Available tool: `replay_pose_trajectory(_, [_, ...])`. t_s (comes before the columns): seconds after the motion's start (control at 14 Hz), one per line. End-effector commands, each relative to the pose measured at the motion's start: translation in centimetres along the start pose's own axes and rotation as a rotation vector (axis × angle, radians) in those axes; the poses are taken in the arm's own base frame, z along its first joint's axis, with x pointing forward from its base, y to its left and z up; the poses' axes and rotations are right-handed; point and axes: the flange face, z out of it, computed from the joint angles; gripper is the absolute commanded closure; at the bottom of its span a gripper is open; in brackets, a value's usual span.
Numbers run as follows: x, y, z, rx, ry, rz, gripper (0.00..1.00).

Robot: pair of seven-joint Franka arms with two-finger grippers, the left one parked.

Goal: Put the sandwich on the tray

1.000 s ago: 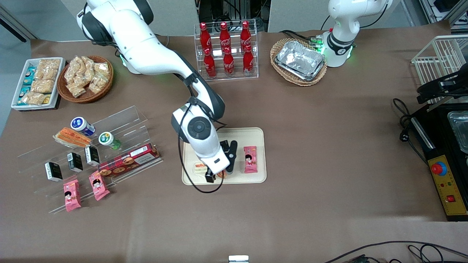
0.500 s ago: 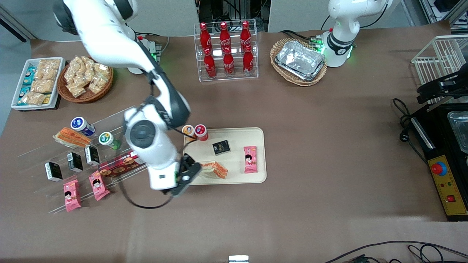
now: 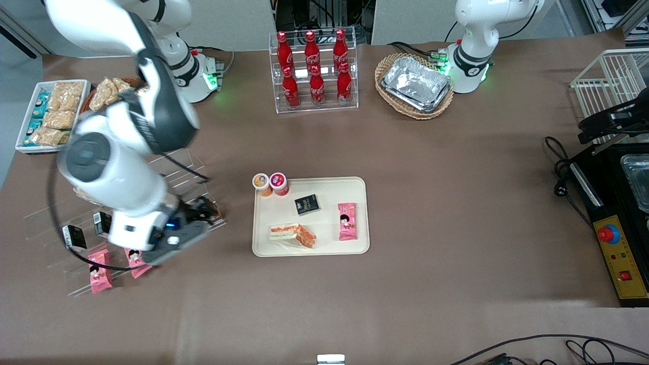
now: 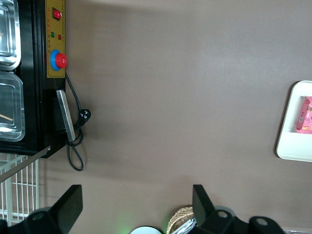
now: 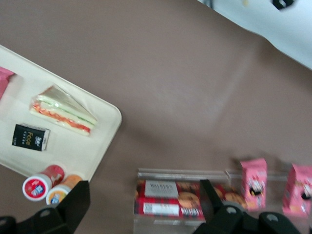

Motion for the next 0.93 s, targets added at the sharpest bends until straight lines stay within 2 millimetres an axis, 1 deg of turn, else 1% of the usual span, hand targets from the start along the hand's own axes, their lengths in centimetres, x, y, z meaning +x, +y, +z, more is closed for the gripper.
replay_pose_trajectory(0.0, [-4.4,5.5,-3.2,0.046,-0.06,0.207,0.0])
replay_pose_trajectory(0.14, [-5.5,8.1,-4.2,0.042,-0.048,0.28,0.0])
replay_pose_trajectory(0.21, [-6.6,10.0,-5.3,0.039,-0.036,0.311,0.0])
replay_pose_trajectory(0.36, [-8.3,12.0,-6.3,0.039,-0.057,0.354,0.0])
replay_pose_trajectory(0.43, [-8.8,12.7,-6.3,0.042,-0.073,0.369,0.0])
replay_pose_trajectory(0.5, [-9.5,14.0,-6.7,0.042,-0.068,0.392,0.0])
replay_pose_trajectory(0.57, [-9.8,14.6,-6.7,0.043,-0.066,0.403,0.0])
replay_pose_trajectory(0.71, [-10.3,15.0,-7.4,0.045,-0.057,0.415,0.0])
replay_pose_trajectory(0.86, [-10.7,14.9,-8.0,0.048,-0.053,0.415,0.0])
